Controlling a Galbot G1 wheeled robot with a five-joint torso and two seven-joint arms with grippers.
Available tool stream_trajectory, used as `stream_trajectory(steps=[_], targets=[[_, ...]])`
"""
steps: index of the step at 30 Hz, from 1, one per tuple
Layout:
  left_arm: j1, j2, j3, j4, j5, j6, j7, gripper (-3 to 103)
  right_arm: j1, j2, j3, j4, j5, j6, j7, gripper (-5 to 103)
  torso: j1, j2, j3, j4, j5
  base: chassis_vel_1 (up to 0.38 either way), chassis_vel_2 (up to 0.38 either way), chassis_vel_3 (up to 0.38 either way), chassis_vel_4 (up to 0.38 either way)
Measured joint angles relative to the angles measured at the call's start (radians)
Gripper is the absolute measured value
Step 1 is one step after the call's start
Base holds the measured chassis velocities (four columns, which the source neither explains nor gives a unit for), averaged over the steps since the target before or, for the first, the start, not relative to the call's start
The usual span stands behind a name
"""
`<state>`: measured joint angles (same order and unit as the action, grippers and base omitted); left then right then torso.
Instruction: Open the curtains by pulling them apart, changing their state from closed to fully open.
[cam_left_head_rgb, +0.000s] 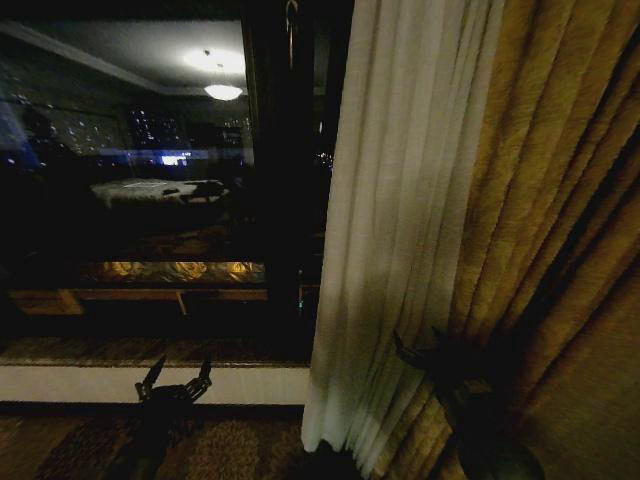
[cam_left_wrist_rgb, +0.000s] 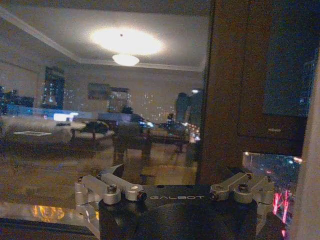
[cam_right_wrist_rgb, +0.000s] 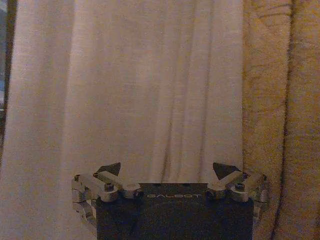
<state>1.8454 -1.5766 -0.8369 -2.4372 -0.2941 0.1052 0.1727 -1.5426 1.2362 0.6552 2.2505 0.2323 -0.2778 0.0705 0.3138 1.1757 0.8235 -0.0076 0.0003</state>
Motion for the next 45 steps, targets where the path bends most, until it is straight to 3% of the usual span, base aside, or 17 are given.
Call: stream_trajectory(steps=[17,27,45], targets=[[0.004,-0.008,-0.016,-0.003,0.000,0.005,0.019,100,0.005,-0.004,-0.014,-0.009,0.001,0.006,-0.019,100,0.000,0.000,0.000,0.0000,-0.0001,0.231,0.244,-0.247,-0.236],[0.031,-0.014,-0.015,-0.011,0.003,-0.036,0.021,100,0.005,-0.009,-0.015,-0.013,-0.022,0.036,-0.041,100,0.000,0.000,0.000,0.0000,-0.0003,0.341,0.353,-0.356,-0.354],[0.054,-0.014,-0.016,-0.030,0.003,-0.058,0.022,100,-0.005,-0.009,-0.020,-0.026,-0.054,0.071,-0.070,100,0.000,0.000,0.000,0.0000,-0.0001,0.341,0.364,-0.350,-0.362]])
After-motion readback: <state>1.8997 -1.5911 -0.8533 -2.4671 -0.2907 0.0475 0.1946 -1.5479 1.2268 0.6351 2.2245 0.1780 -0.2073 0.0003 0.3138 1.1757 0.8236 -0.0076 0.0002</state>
